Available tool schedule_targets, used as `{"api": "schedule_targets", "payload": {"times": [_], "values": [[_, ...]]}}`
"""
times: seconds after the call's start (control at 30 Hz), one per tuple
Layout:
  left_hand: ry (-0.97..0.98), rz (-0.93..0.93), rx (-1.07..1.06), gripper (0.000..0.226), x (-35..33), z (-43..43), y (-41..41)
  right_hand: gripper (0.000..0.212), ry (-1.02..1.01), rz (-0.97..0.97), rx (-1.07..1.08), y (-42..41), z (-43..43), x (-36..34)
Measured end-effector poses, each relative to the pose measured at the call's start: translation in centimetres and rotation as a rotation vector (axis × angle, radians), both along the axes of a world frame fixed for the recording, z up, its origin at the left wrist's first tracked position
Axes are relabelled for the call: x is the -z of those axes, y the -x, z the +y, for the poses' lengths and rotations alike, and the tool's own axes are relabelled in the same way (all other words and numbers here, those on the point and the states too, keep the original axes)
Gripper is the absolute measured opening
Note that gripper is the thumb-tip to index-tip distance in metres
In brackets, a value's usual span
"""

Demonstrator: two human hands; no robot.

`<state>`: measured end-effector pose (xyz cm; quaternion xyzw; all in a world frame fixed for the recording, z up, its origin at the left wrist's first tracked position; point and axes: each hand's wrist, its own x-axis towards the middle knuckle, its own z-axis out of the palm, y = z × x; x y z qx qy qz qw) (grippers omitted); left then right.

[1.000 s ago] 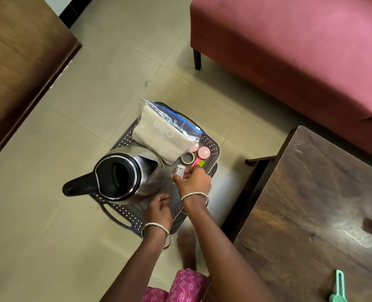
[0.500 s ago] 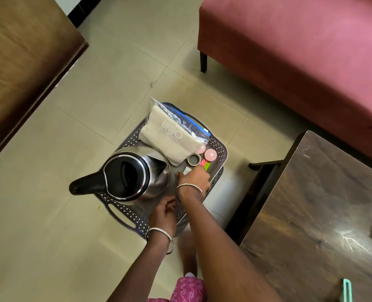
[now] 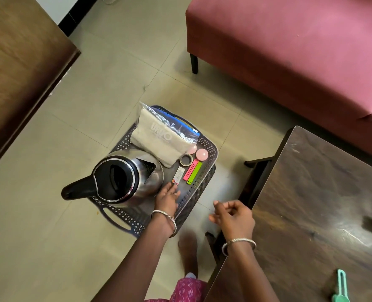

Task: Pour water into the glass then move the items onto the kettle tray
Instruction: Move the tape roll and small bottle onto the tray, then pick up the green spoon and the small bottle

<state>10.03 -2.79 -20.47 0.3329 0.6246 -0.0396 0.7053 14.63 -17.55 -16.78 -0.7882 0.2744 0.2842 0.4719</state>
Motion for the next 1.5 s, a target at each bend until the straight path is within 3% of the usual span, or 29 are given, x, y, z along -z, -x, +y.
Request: {"api": "schedule_targets", "payload": {"times": [0.4, 0.5, 0.63, 0.77, 0.93, 1.2, 1.4, 1.5], "values": [[0.068, 0.008, -0.170, 0.046, 1.0, 0.7, -0.8, 0.022, -0.097, 0.002, 0.103, 1.7, -4.7, -0.3], [-0.047, -0.019, -0.194, 0.045, -1.1, -0.8, -0.9, 0.022, -0.144, 0.011, 0.106, 1.7, -5.0, -0.8], [-0.442, 0.107, 0.054, 0.034, -4.5, -4.2, -0.1, 0.023, -0.158, 0.007, 0.128, 1.9, -6.5, -1.7], [-0.769, 0.006, 0.346, 0.024, -7.4, -8.7, 0.8, 0.021, -0.175, -0.011, 0.167, 1.7, -10.1, -2.7], [-0.685, -0.195, 0.483, 0.021, -8.4, -16.2, 0.2, 0.018, -0.163, -0.050, 0.165, 1.8, -16.3, -4.4], [-0.597, -0.210, 0.848, 0.016, -8.4, -29.5, 1.0, 0.017, -0.132, -0.078, 0.219, 3.1, -28.8, -5.7], [-0.894, -0.225, 1.250, 0.017, -7.7, -37.7, 1.2, 0.013, -0.058, -0.043, 0.278, 4.1, -38.8, -5.6], [-0.961, -0.200, 1.566, 0.028, -7.0, -40.9, 0.4, 0.014, -0.002, -0.039, 0.300, 3.8, -43.6, -5.5]]}}
